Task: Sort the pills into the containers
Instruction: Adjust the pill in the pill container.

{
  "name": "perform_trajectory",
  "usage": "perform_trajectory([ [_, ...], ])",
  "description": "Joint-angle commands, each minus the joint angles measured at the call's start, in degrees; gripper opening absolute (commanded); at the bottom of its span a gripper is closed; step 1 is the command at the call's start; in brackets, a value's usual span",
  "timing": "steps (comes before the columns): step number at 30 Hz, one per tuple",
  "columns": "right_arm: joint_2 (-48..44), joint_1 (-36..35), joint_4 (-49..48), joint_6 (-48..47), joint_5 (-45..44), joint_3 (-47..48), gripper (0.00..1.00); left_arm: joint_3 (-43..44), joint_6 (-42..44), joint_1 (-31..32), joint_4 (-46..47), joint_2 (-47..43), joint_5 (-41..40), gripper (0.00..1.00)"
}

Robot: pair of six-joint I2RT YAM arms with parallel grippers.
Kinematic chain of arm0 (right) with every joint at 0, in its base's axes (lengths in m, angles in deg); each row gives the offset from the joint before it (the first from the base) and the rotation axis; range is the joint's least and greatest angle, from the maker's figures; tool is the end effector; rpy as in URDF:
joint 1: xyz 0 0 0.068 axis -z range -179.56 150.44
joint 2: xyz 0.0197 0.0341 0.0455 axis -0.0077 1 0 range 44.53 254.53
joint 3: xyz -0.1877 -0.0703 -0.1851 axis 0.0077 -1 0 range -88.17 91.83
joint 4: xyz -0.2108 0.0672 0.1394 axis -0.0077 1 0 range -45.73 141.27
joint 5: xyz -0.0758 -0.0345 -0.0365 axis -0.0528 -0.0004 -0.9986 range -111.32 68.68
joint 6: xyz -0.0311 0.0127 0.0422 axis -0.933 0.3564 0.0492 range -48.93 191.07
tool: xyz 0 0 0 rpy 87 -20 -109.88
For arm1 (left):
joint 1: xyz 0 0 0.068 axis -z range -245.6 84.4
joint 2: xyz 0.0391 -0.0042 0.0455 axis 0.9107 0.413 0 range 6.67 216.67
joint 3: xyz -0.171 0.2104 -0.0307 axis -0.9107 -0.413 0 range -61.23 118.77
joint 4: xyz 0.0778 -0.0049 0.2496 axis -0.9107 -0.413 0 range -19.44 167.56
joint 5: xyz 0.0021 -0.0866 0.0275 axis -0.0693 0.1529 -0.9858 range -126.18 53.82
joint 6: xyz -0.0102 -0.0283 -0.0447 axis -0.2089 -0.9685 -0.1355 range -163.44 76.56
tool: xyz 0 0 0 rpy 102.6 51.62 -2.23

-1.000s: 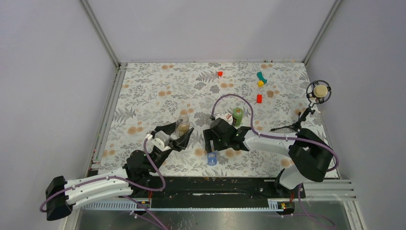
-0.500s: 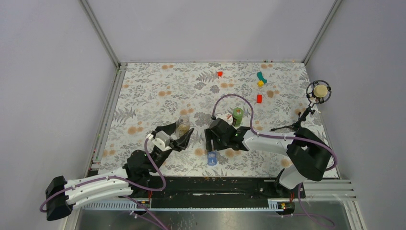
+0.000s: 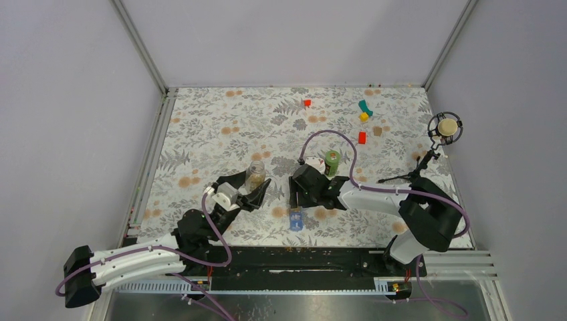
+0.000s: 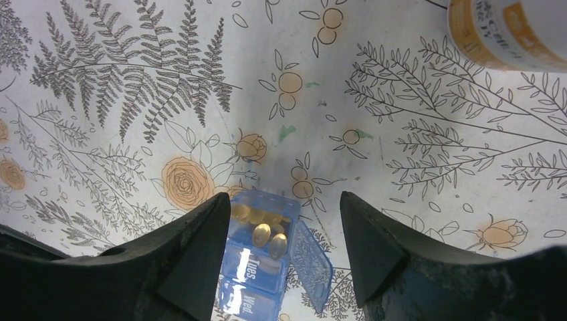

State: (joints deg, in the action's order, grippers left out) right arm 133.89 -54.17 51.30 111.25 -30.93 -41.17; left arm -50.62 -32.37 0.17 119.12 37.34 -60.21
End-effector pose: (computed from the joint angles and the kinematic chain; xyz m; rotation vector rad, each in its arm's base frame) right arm 0.1841 0.2489 0.1738 -0.2361 2.4808 0.5366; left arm 0.0718 -0.1241 0.2595 0.4492 1.1666 -0.5795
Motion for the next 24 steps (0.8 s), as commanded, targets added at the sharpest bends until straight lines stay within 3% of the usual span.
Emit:
perform_trajectory([
  [1, 1.4, 0.4, 0.8, 1.0, -1.4, 1.6, 0.68, -0.2, -0.1, -0.2, 1.5, -1.1, 0.0, 0.0],
  [24, -1.7, 1.6, 1.3, -5.1, 3.2, -0.8, 0.71, 0.1, 0.0, -0.2, 1.2, -0.9, -0.1, 0.0],
])
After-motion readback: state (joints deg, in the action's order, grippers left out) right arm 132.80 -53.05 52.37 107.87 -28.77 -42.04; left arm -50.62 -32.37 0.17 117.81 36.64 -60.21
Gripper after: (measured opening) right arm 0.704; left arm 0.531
